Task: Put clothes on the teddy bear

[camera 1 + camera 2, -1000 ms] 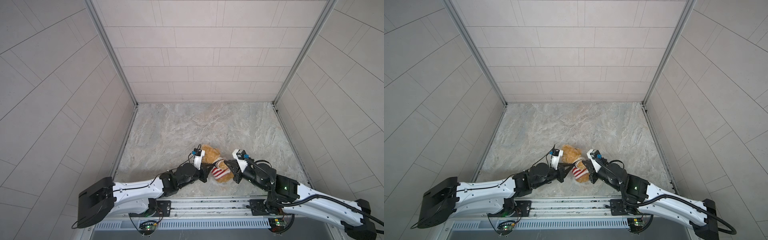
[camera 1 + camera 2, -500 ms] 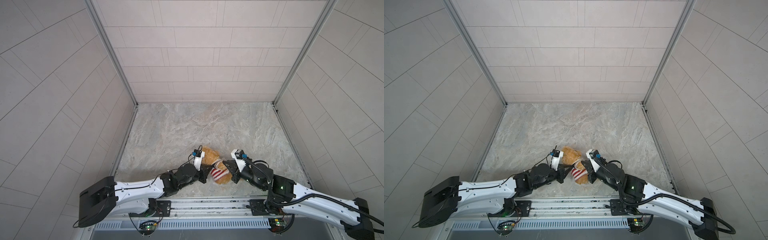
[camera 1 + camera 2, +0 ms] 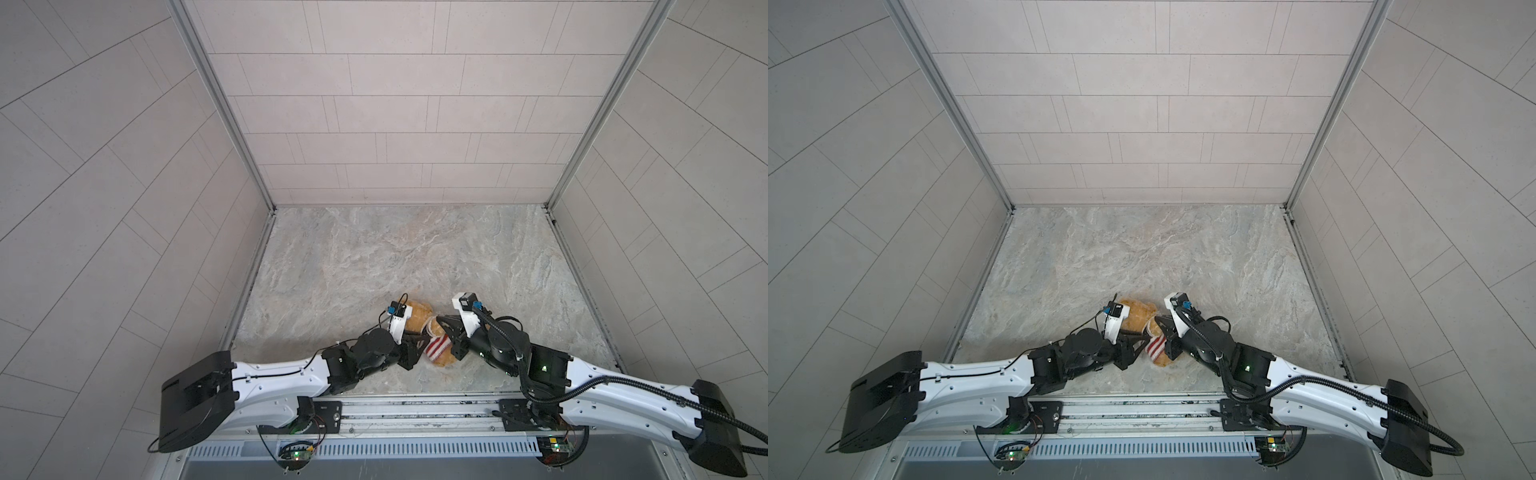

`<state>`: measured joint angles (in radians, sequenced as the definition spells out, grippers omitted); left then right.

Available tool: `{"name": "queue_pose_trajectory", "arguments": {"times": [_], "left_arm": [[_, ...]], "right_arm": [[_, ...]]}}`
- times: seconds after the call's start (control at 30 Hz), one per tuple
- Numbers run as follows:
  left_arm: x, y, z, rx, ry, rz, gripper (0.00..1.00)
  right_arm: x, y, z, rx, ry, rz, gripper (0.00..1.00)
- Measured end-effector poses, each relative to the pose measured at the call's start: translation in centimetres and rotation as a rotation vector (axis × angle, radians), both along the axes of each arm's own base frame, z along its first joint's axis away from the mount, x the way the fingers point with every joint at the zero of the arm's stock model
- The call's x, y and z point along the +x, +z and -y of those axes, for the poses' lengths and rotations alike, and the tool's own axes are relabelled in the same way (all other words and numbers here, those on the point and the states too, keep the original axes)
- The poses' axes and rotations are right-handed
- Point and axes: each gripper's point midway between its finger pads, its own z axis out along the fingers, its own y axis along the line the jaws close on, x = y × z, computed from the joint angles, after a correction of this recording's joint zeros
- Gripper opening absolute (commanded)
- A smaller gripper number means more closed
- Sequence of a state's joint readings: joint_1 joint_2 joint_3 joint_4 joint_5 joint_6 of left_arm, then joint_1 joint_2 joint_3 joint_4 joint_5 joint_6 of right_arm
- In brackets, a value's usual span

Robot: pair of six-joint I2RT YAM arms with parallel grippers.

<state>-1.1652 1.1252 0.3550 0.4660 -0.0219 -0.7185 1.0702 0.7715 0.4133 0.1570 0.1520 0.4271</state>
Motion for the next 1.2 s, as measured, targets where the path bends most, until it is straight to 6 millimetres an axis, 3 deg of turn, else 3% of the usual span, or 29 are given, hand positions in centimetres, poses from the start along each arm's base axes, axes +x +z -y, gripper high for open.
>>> {"name": "queue_pose_trajectory", "arguments": {"times": [0.2, 0.5, 0.83, 1.2], "left_arm": [[0.1, -0.8, 0.7, 0.033, 0.004, -0.018, 0.26], [1.4, -2.5, 0.7, 0.074, 0.082, -0.041, 0.0], [2.5, -1.3, -0.9, 0.016, 0.142, -0.022, 0.0], [2.6, -0.5, -2.1, 0.021, 0.143, 0.012, 0.0]], "right_arm": [[0.2, -0.2, -0.2, 0.015, -0.01, -0.017, 0.0], [0.1, 0.4, -0.1, 0.064, -0.021, -0.04, 0.0], [0.0, 1.4, 1.2, 0.095, -0.054, -0.033, 0.0], [0.2, 0.9, 2.1, 0.098, -0.099, -0.04, 0.0]]}}
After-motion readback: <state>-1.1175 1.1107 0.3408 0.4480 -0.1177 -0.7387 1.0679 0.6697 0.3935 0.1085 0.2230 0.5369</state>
